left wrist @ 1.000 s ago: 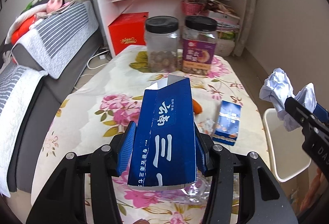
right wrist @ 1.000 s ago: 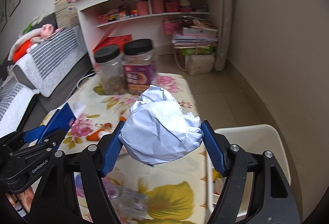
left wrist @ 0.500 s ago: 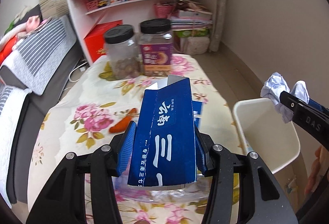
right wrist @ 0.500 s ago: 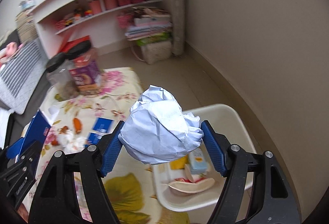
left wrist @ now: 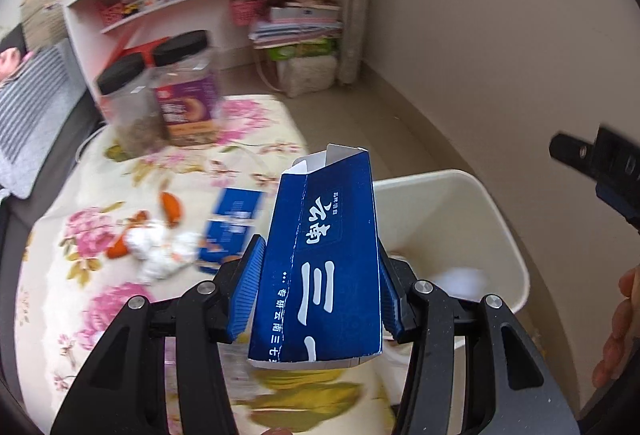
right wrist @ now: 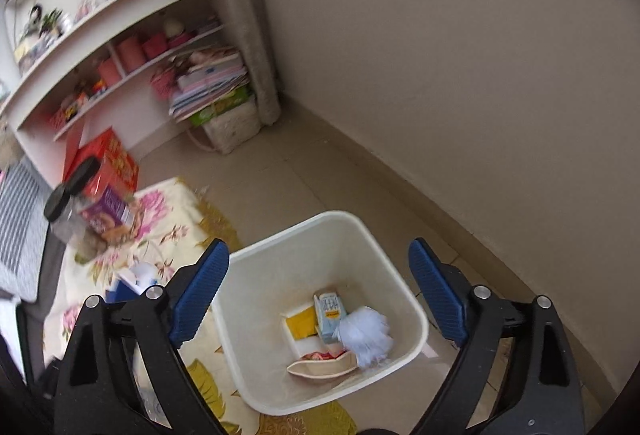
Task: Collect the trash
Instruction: 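Carry the paper ball into the white bin and open the right gripper while the left carries the box, then lower the blue tissue box into the white bin and open the left gripper, then grasp the white crumpled tissue wad on the table with the left gripper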
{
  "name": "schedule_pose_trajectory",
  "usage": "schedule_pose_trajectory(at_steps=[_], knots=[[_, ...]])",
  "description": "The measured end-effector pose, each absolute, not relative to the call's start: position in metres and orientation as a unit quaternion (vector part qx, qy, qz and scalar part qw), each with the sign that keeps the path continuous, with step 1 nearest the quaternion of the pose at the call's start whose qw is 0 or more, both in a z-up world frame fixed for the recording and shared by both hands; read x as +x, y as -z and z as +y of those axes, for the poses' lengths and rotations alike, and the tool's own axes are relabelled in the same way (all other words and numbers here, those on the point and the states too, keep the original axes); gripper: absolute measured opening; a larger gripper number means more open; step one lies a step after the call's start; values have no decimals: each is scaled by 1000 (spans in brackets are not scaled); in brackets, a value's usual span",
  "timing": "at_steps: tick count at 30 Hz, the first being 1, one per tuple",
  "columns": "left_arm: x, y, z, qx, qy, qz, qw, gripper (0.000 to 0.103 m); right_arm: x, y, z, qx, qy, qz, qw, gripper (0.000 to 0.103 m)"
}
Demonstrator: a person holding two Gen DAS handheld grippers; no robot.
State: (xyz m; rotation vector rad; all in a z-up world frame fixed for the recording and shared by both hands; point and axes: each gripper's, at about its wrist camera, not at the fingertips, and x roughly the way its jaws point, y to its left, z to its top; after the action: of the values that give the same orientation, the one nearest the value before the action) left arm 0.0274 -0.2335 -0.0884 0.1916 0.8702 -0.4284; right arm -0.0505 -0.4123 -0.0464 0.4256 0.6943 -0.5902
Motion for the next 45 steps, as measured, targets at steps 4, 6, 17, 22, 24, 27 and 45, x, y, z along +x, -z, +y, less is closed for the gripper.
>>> schedule_pose_trajectory(at_steps=[4, 6, 17, 22, 24, 27, 45], knots=[[20, 95, -263, 93, 226, 425, 871, 51, -62, 39, -424, 217, 292, 314, 877, 90], [17, 99, -277, 92, 234, 431, 867, 51, -66, 35, -430, 222, 298, 306, 877, 90], [11, 114, -312, 75, 274, 463, 840, 73, -82, 29, -455, 258, 312, 283, 870, 92], [9, 116, -303, 91, 260, 457, 846, 74, -75, 30, -446, 244, 307, 290, 873, 94], [10, 114, -297, 98, 251, 451, 851, 74, -73, 30, -441, 235, 306, 292, 875, 95], [11, 111, -285, 104, 241, 445, 856, 74, -67, 31, -430, 217, 306, 296, 879, 96], [59, 122, -194, 125, 150, 458, 867, 76, -5, 55, -355, 144, 247, 359, 888, 96]])
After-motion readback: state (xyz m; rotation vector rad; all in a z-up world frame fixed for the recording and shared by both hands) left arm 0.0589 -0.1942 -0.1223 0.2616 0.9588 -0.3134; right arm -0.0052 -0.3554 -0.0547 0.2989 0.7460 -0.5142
